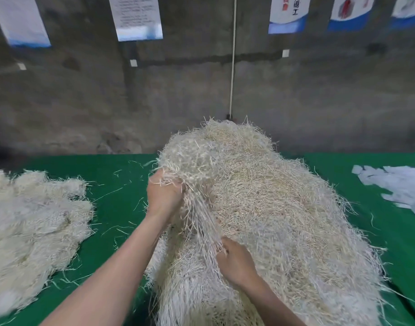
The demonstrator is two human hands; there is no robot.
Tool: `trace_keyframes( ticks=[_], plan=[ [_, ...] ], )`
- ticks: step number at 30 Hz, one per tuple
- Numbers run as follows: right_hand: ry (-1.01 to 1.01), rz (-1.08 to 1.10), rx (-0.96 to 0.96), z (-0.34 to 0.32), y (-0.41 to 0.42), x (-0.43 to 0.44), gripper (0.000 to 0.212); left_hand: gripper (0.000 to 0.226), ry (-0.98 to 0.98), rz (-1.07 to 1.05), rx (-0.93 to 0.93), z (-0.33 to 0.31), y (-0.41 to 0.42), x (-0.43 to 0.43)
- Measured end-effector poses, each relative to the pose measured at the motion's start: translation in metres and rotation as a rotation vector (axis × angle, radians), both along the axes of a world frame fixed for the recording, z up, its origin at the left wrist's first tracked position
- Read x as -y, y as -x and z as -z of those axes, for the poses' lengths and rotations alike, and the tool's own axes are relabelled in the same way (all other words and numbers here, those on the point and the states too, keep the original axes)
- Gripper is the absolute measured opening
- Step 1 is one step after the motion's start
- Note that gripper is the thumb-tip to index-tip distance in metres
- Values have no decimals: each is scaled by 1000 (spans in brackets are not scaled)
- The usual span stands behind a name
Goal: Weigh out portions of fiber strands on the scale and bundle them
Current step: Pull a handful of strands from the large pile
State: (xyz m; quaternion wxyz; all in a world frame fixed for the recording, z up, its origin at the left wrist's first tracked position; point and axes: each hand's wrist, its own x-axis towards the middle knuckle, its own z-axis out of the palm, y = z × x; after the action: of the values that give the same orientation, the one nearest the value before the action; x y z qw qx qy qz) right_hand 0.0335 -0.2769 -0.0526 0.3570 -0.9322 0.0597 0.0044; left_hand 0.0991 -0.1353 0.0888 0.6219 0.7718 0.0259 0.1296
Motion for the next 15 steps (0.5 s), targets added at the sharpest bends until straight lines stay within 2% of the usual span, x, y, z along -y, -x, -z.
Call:
trace_keyframes(
  ticks=[2,4,6,8,10,11,13,15],
  plan=[
    [-9,-21,-19,4,0,6,53,40,0,-32,8,5,1,2],
    [-143,-34,-2,-3,5,8,51,46,10,-60,12,4,1,0],
    [-383,1,101,-19,10,11,37,33,-65,-47,29,0,-2,-5],
    [-542,92,320,-48,14,14,24,23,-143,-41,21,1,-4,-9],
    [-514,185,512,-78,11,19,21,18,-141,-4,-27,6,0,-10],
    [-424,205,541,-90,7,21,20,16,-113,30,-48,10,2,-10],
    [-241,143,435,-103,-1,18,16,9,-60,87,-88,11,6,-5],
    [-198,35,275,-102,-6,5,9,15,6,105,-104,4,6,2]
  ],
)
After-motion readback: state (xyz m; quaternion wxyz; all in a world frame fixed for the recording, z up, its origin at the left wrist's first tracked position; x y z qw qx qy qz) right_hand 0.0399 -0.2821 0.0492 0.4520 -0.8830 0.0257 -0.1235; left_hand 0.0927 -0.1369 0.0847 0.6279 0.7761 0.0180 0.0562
